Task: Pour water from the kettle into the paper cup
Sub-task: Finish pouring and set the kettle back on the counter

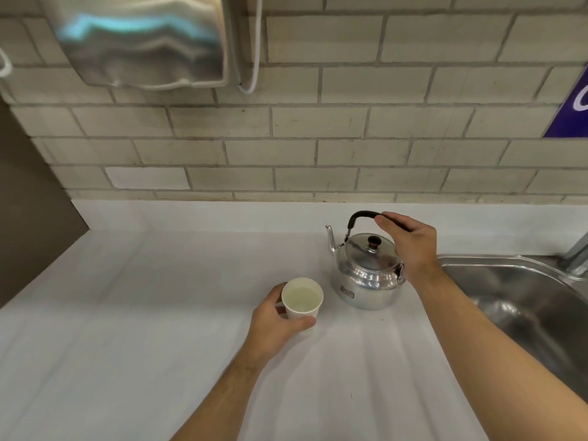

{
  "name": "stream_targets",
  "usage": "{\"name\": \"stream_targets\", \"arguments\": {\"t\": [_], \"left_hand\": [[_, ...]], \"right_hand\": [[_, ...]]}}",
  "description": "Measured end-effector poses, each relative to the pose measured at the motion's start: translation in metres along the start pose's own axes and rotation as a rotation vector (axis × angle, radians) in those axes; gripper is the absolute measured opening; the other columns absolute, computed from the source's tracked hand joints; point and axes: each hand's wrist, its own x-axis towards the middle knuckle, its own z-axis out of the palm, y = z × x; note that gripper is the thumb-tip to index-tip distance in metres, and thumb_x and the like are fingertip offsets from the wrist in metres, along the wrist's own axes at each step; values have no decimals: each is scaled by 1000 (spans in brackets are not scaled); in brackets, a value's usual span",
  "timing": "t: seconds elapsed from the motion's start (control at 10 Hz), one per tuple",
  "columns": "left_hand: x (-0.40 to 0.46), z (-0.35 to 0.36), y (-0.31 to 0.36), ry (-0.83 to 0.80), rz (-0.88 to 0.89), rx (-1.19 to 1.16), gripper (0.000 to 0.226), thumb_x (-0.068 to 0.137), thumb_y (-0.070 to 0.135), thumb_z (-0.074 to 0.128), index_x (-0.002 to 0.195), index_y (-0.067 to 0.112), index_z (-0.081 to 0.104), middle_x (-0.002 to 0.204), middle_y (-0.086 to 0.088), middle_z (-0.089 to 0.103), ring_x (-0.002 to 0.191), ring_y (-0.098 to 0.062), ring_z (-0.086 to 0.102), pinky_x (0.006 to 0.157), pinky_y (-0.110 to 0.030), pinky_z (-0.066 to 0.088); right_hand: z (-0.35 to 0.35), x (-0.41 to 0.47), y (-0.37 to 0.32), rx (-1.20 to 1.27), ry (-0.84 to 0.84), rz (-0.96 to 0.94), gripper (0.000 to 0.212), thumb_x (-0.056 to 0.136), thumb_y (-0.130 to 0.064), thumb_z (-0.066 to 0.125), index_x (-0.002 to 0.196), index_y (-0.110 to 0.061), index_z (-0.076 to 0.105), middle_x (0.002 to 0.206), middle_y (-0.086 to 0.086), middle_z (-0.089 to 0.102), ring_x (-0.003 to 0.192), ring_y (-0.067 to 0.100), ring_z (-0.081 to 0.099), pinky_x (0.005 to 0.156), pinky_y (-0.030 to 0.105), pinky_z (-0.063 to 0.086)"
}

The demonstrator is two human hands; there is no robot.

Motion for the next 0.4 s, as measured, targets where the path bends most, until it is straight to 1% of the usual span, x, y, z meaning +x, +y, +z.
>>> {"name": "stream_targets", "arguments": {"t": [0.1, 0.2, 0.3, 0.4], "left_hand": [[-2, 0, 3, -11, -9, 30, 67, 61, 9, 89, 116, 32, 61, 109, 7, 70, 97, -14, 66, 81, -30, 56], [-1, -5, 8, -71, -26, 133, 77, 61, -1, 84, 127, 25, 55, 113, 3, 66, 96, -16, 66, 79, -32, 58], [0, -20, 14, -135, -68, 266, 86, 64, -4, 81, 138, 21, 47, 128, -5, 58, 103, -23, 61, 79, -35, 58], [4, -40, 29, -108, -88, 424, 87, 72, 12, 82, 147, 17, 38, 144, -11, 48, 124, -28, 52, 97, -33, 47]], "right_hand": [[-1, 1, 3, -47, -11, -34, 21, 83, -11, 87, 103, -14, 83, 90, -8, 80, 84, 3, 75, 80, 15, 55], [-2, 0, 1, -152, -24, -70, 17, 85, -19, 86, 101, -24, 83, 93, -11, 78, 90, 5, 73, 84, 17, 54], [-3, 1, -6, -356, -26, -140, 19, 90, -24, 80, 109, -19, 82, 95, -5, 77, 88, 9, 71, 86, 19, 53], [1, -2, -28, -543, -39, -201, 21, 96, -21, 71, 115, -19, 80, 108, 4, 75, 92, 18, 65, 82, 23, 47]]}}
